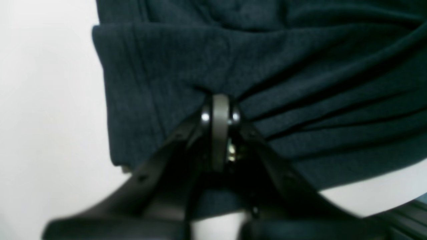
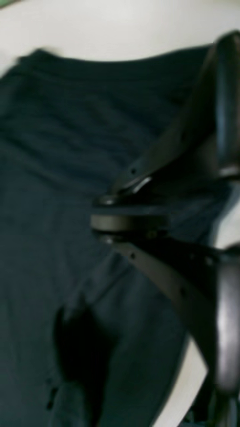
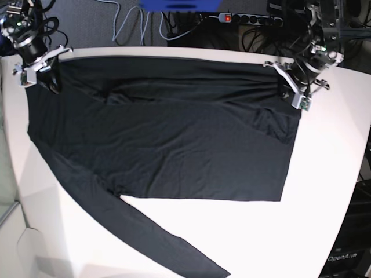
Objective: Fold the T-shirt properly
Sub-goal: 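Drag both held hem corners toward the robot base, flattening the shirt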
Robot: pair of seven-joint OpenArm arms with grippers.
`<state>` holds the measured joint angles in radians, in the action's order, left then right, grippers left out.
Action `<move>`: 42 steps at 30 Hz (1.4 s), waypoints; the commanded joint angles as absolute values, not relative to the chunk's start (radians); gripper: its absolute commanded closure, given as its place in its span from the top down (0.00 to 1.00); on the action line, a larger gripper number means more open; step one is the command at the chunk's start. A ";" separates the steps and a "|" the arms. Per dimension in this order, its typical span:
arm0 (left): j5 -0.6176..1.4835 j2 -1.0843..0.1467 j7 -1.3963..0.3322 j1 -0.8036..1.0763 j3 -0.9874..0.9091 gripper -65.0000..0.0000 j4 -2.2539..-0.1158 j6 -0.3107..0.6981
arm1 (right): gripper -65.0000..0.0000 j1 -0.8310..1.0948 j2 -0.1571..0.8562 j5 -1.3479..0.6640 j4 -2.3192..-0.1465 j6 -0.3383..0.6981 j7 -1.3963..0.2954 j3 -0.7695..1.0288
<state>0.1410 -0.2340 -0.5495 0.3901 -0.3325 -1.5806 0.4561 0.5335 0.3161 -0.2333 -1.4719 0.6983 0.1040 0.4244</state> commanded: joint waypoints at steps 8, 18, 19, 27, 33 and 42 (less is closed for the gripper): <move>0.107 -0.188 -0.599 0.401 -0.432 0.00 -1.647 0.447 | 0.04 0.549 0.289 -0.248 -1.549 0.698 0.007 0.426; 0.108 -0.186 -0.599 0.358 -0.429 0.00 -1.658 0.447 | 0.04 0.536 0.150 -0.067 -1.560 0.698 0.015 0.432; 0.108 -0.186 -0.599 0.358 -0.427 0.00 -1.659 0.447 | 0.04 0.536 0.148 -0.054 -1.572 0.698 0.021 0.432; 0.125 -0.180 -0.599 0.348 -0.427 0.00 -1.712 0.447 | 0.04 0.545 0.128 -0.044 -1.627 0.698 0.028 0.427; 0.191 -0.174 -0.700 0.348 -0.432 0.00 -1.833 0.447 | 0.04 0.547 0.108 -0.042 -1.629 0.698 0.027 0.403; 0.183 -0.183 -0.743 0.380 -0.460 0.00 -1.860 0.447 | 0.04 0.549 0.099 -0.041 -1.629 0.698 0.025 0.338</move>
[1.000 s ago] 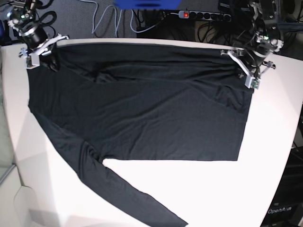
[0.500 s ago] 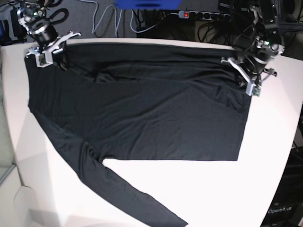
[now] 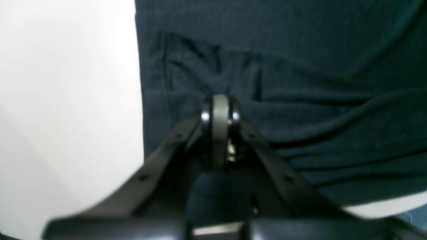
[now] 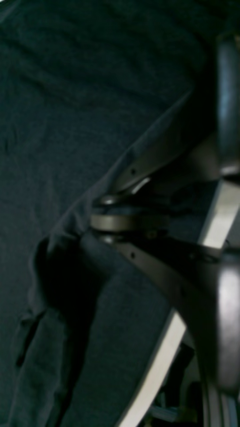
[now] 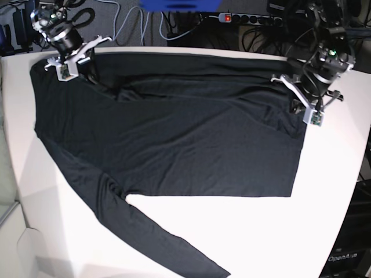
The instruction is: Fold the T-shirt properly
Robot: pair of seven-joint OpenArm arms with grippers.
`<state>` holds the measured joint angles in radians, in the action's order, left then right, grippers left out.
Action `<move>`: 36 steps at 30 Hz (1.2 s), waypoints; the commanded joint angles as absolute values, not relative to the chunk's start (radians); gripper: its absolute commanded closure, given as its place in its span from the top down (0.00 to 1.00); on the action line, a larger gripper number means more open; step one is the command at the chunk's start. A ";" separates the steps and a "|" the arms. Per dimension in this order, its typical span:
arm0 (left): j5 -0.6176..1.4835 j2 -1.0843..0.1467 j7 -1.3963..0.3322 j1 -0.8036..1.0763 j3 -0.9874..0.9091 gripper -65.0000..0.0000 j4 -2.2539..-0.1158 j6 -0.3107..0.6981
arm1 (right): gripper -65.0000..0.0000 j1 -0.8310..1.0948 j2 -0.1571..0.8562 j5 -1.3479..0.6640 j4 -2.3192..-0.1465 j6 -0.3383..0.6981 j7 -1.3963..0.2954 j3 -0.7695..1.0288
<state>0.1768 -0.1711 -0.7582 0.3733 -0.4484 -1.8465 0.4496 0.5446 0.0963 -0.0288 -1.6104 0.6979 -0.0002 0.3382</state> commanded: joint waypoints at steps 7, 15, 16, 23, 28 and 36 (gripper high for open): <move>0.183 -0.182 -0.750 0.398 -0.527 0.00 -1.860 0.449 | 0.04 0.547 0.088 0.001 -1.629 0.698 0.027 0.292; 0.183 -0.182 -0.743 0.429 -0.536 0.00 -1.857 0.449 | 0.04 0.541 0.087 0.001 -1.629 0.698 0.027 0.239; 0.183 -0.182 -0.743 0.435 -0.538 0.00 -1.850 0.449 | 0.04 0.539 0.087 0.001 -1.629 0.698 0.025 0.232; 0.183 -0.180 -0.743 0.449 -0.538 0.00 -1.839 0.449 | 0.04 0.516 0.087 0.001 -1.629 0.698 0.024 0.199; 0.183 -0.179 -0.742 0.469 -0.538 0.00 -1.839 0.449 | 0.04 0.483 0.087 0.002 -1.627 0.698 -0.028 0.174; 0.183 -0.174 -0.742 0.489 -0.539 0.00 -1.842 0.449 | 0.04 0.338 0.090 0.002 -1.624 0.698 -0.139 0.114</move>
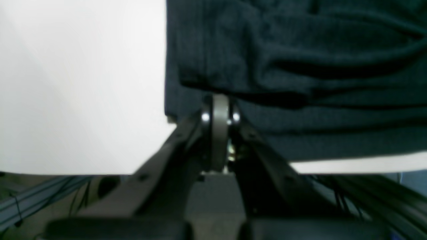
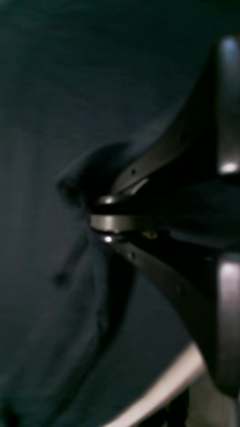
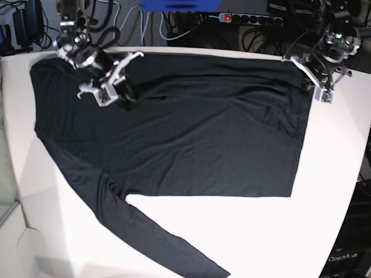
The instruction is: Fold the T-shirt properly
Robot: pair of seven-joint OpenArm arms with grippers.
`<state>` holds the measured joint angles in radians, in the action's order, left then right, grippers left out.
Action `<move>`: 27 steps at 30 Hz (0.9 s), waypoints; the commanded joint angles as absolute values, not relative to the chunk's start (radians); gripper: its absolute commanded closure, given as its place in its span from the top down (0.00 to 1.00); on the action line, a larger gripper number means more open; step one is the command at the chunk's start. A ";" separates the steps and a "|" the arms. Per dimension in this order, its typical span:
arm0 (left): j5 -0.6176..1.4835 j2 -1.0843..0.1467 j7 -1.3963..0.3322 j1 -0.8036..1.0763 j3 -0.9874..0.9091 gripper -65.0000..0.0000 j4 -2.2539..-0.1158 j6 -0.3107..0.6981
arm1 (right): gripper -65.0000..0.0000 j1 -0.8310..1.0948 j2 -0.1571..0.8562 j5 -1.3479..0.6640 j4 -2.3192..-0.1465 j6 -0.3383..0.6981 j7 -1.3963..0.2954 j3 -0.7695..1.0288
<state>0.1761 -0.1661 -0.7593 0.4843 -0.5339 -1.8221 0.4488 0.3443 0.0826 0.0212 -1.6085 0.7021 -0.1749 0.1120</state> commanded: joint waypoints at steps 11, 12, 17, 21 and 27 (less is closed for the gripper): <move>0.183 -0.174 -0.742 0.541 -0.539 0.00 -1.848 0.449 | 0.04 0.117 0.116 0.001 -1.629 0.698 -0.386 0.119; 0.188 -0.174 -0.742 0.541 -0.539 0.00 -1.848 0.449 | 0.04 0.136 0.116 0.001 -1.629 0.698 -0.389 0.119; 0.191 -0.174 -0.742 0.532 -0.532 0.00 -1.845 0.478 | 0.04 0.231 0.097 0.001 -1.630 0.698 -0.338 0.119; 0.183 -0.173 -0.753 0.501 -0.538 0.00 -1.848 0.581 | 0.04 0.298 0.064 0.001 -1.693 0.698 -0.328 0.114; 0.185 -0.171 -0.748 0.495 -0.530 0.00 -1.853 0.602 | 0.04 0.372 0.038 0.001 -1.830 0.698 -0.328 0.099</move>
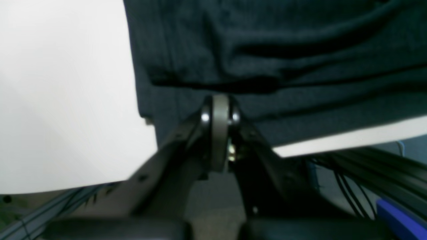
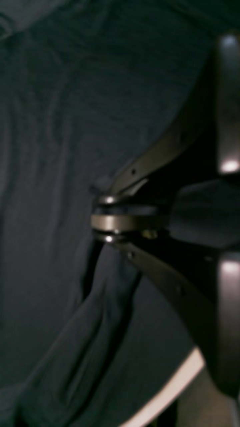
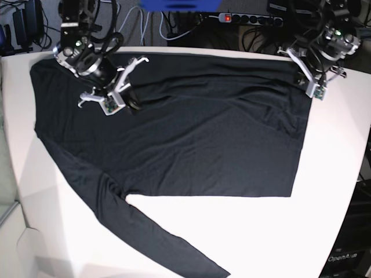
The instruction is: Fold the T-shirt properly
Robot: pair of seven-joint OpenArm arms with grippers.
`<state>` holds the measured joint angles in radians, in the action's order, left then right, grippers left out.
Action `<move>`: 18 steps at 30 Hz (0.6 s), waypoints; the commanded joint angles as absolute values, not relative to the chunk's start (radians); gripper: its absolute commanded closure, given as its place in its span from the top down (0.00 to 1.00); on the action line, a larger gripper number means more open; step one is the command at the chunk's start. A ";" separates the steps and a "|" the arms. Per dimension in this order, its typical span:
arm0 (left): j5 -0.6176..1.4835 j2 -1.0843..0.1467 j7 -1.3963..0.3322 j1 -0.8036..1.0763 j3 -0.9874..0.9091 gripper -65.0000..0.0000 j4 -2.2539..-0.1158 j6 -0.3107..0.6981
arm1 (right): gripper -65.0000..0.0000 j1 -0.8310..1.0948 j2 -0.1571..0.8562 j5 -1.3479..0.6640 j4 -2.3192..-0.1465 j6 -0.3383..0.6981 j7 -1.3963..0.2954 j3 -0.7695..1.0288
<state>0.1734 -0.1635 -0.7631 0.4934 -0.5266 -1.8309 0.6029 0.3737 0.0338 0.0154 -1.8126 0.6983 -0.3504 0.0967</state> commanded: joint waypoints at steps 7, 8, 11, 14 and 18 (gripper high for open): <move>0.182 -0.174 -0.745 0.493 -0.501 0.00 -1.853 0.602 | 0.04 0.464 0.021 0.001 -1.896 0.698 -0.328 0.065; 0.182 -0.176 -0.745 0.493 -0.501 0.00 -1.853 0.602 | 0.04 0.475 0.019 0.001 -1.896 0.698 -0.328 0.050; 0.180 -0.180 -0.743 0.499 -0.501 0.00 -1.845 0.602 | 0.04 0.498 0.016 0.001 -1.896 0.698 -0.328 -0.012; 0.173 -0.183 -0.743 0.496 -0.503 0.00 -1.790 0.601 | 0.04 0.504 0.015 0.001 -1.896 0.698 -0.328 -0.058; 0.090 -0.173 -0.740 0.475 -0.501 0.00 -1.728 0.601 | 0.04 0.504 0.013 0.001 -1.894 0.698 -0.329 -0.099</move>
<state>0.0902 -0.1665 -0.7399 0.4812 -0.5003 -1.7199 0.6041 0.5018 0.0143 0.0200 -1.8744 0.6979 -0.3550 -0.0959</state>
